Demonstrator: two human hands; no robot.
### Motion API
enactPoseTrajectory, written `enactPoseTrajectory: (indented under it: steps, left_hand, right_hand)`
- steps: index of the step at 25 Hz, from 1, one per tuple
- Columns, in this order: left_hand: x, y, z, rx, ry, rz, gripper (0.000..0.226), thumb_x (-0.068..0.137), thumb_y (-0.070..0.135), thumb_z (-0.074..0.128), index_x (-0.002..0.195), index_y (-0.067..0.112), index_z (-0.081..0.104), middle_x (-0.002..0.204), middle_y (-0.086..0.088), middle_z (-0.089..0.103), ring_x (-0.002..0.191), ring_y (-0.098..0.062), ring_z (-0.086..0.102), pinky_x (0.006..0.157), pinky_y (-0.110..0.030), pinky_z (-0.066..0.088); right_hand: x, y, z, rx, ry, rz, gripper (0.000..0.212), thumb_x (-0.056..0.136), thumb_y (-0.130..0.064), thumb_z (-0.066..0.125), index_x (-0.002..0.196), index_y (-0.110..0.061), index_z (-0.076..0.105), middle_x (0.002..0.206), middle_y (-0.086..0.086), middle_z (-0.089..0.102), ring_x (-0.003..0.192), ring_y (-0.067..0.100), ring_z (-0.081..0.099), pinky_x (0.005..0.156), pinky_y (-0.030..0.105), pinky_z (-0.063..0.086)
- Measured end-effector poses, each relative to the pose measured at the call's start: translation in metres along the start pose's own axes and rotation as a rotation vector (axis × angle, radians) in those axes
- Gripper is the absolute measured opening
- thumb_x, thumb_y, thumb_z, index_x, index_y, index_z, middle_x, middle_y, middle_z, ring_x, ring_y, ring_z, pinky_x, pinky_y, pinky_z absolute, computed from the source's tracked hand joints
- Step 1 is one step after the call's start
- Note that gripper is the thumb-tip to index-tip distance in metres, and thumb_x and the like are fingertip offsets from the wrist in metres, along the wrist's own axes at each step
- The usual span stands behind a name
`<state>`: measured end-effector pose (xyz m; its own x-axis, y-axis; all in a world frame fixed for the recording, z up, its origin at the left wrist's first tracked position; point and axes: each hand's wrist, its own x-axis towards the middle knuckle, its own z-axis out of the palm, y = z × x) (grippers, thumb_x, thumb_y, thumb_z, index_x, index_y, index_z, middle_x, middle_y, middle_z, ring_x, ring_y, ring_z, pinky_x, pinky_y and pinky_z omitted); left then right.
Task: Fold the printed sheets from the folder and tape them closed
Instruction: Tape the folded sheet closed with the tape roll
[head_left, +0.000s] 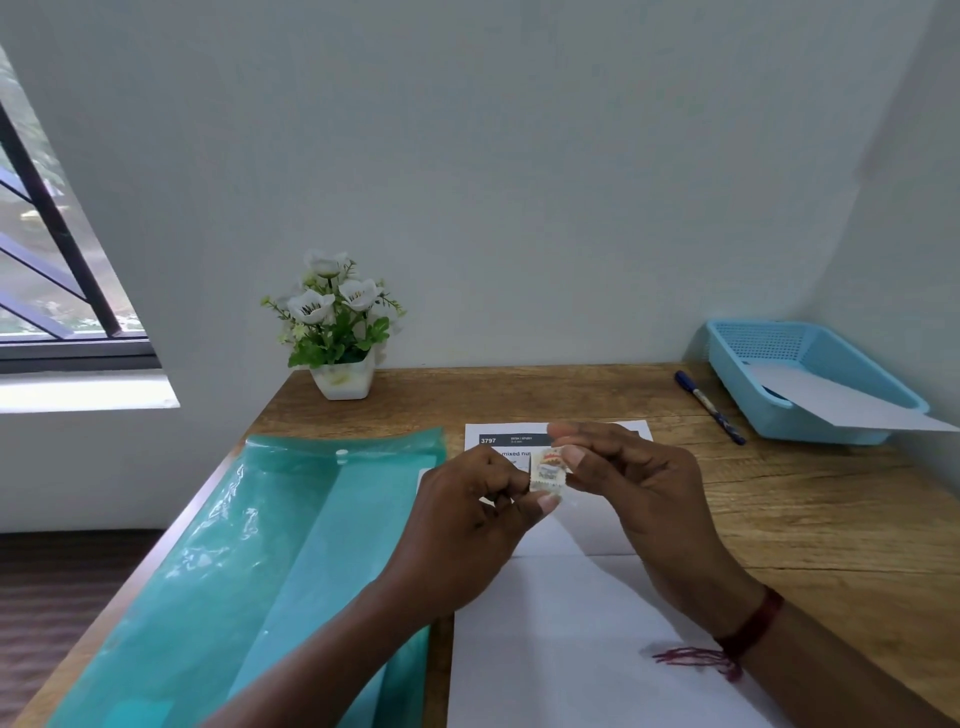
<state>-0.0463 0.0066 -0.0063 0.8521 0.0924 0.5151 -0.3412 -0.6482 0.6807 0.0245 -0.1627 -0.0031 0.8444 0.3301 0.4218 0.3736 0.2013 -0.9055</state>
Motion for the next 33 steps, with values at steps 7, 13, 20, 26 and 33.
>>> enactPoseTrajectory:
  steps: [7, 13, 20, 26, 33]
  left_hand:
    - [0.0005, 0.0006, 0.0015, -0.152, -0.023, -0.110, 0.025, 0.080, 0.044, 0.069, 0.072, 0.020, 0.071, 0.077, 0.005, 0.063, 0.076, -0.015, 0.060, 0.060, -0.029, 0.050]
    - [0.0014, 0.0031, 0.0016, -0.162, -0.025, -0.134, 0.037, 0.073, 0.056, 0.063, 0.072, 0.020, 0.072, 0.076, 0.005, 0.065, 0.079, -0.015, 0.061, 0.066, -0.029, 0.050]
    - [0.0004, 0.0055, 0.0005, -0.177, -0.027, -0.165, 0.035, 0.073, 0.053, 0.064, 0.071, 0.019, 0.073, 0.076, 0.006, 0.066, 0.079, -0.014, 0.061, 0.067, -0.030, 0.051]
    - [0.0007, 0.0019, 0.0005, -0.181, -0.002, -0.157, 0.019, 0.082, 0.032, 0.074, 0.073, 0.016, 0.073, 0.078, 0.002, 0.066, 0.077, -0.016, 0.062, 0.068, -0.038, 0.053]
    - [-0.0007, -0.0038, -0.0005, 0.066, 0.047, 0.001, 0.024, 0.084, 0.041, 0.071, 0.070, 0.024, 0.065, 0.078, 0.011, 0.059, 0.073, -0.015, 0.059, 0.060, -0.040, 0.053]
  right_hand:
    - [0.0003, -0.0031, 0.0005, 0.088, -0.036, 0.043, 0.023, 0.078, -0.015, 0.067, 0.097, -0.004, 0.075, 0.107, 0.000, 0.074, 0.105, 0.018, 0.068, 0.085, 0.034, 0.058]
    - [0.0000, -0.0020, -0.0014, 0.081, -0.041, 0.011, 0.021, 0.077, -0.014, 0.068, 0.096, -0.007, 0.076, 0.109, 0.000, 0.074, 0.108, 0.016, 0.066, 0.086, 0.032, 0.057]
    - [0.0008, 0.0011, -0.0025, 0.154, -0.059, 0.023, 0.028, 0.079, -0.023, 0.071, 0.098, -0.002, 0.075, 0.117, 0.004, 0.071, 0.113, 0.022, 0.064, 0.089, 0.037, 0.056]
    - [0.0044, -0.0008, -0.0050, 0.255, -0.044, 0.050, 0.045, 0.068, -0.046, 0.081, 0.098, -0.013, 0.077, 0.121, 0.009, 0.069, 0.112, 0.027, 0.065, 0.090, 0.042, 0.056]
    - [0.0057, 0.0004, -0.0061, 0.313, -0.018, 0.126, 0.048, 0.058, -0.047, 0.087, 0.089, -0.011, 0.078, 0.104, 0.017, 0.073, 0.099, 0.029, 0.070, 0.080, 0.036, 0.059]
